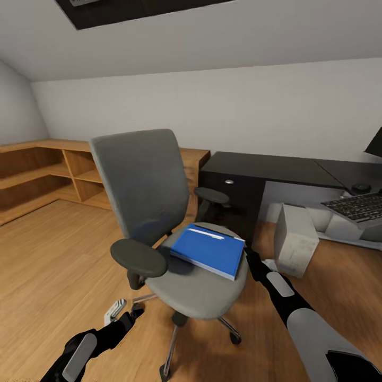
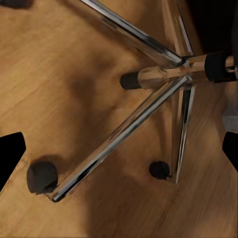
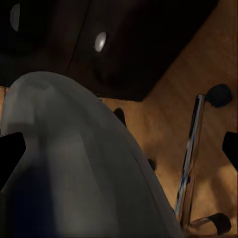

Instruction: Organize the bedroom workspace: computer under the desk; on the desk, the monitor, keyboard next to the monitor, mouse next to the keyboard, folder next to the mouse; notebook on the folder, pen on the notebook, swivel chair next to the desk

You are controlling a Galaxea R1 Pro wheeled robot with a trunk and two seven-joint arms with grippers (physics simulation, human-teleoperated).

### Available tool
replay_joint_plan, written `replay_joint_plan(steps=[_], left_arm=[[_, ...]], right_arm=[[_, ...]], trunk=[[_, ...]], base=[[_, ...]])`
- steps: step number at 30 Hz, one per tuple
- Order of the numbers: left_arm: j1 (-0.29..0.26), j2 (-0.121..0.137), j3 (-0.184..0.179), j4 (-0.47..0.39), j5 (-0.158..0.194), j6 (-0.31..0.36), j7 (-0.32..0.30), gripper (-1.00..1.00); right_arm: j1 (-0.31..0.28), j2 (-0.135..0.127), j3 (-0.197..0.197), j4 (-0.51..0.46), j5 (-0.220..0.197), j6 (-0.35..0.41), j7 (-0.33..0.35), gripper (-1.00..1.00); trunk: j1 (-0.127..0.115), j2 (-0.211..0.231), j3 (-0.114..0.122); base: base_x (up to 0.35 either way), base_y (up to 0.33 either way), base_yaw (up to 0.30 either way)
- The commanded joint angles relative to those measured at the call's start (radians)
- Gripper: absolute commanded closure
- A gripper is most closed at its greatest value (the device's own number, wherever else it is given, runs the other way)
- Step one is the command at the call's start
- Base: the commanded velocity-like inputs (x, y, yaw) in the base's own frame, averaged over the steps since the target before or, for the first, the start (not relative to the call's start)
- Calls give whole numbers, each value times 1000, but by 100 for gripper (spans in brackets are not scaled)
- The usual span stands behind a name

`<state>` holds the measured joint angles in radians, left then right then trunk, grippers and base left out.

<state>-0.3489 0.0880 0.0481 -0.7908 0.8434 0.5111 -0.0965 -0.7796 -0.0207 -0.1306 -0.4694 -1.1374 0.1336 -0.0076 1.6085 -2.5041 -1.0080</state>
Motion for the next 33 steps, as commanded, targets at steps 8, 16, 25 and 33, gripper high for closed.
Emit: replay_joint_plan(steps=[8, 16, 25, 33], left_arm=[[-1, -1, 2, 1, 2, 5, -3, -100], [-1, -2, -7, 1, 2, 5, -3, -100], [-1, -4, -9, 1, 5, 5, -4, -100], [-1, -9, -7, 1, 8, 7, -5, -100]], right_arm=[[0, -2, 0, 0, -10, 4, -1, -100], [0, -5, 0, 0, -10, 3, 0, -100], [1, -4, 0, 0, -10, 2, 1, -100], [4, -4, 0, 0, -10, 0, 2, -100]], trunk=[[0, 0, -1], [0, 0, -1], [0, 0, -1], [0, 0, -1]], base=[[130, 254, 229], [149, 78, 13], [286, 161, 0], [156, 280, 0]])
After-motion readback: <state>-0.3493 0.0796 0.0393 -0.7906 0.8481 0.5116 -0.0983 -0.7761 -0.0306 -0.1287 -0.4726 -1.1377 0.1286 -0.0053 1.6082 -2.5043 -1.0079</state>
